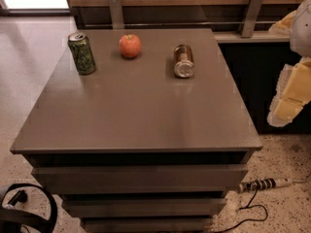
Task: Place orange can upright
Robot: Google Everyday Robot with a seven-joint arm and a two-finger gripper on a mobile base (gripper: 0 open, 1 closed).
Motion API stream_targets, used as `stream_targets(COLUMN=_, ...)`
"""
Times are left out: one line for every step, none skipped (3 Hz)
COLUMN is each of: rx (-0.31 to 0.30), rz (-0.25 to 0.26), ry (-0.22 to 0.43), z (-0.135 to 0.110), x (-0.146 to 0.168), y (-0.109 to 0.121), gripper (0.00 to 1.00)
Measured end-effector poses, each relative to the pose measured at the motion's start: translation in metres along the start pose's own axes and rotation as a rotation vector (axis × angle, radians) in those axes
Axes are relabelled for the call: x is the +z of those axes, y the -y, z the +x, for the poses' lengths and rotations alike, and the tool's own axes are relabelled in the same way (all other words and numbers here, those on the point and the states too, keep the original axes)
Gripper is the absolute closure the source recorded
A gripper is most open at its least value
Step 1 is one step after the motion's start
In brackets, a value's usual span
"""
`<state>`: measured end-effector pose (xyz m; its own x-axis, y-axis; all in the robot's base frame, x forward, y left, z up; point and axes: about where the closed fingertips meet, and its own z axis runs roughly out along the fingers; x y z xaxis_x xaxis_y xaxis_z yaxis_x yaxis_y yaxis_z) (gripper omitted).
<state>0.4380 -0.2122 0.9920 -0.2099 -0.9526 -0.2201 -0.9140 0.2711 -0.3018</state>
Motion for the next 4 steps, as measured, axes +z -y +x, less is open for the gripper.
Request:
stream_targets(rx=0.000, rz=0.000, ry=0.000, z=0.000, x=0.000, y=0.000, gripper=0.00)
stream_targets(rx=0.010, rz=-0.001, ry=0.019, z=-0.002, x=-0.006, y=0.015, gripper=0.00)
stream_targets(rx=0.052, rz=-0.034, ry=0.052, z=-0.010, x=-0.008, y=0.046, gripper=0.00)
stream_targets(rx=0.121, rz=-0.070, ry=0.107, z=-0.020, x=-0.009, y=0.077, gripper=0.00)
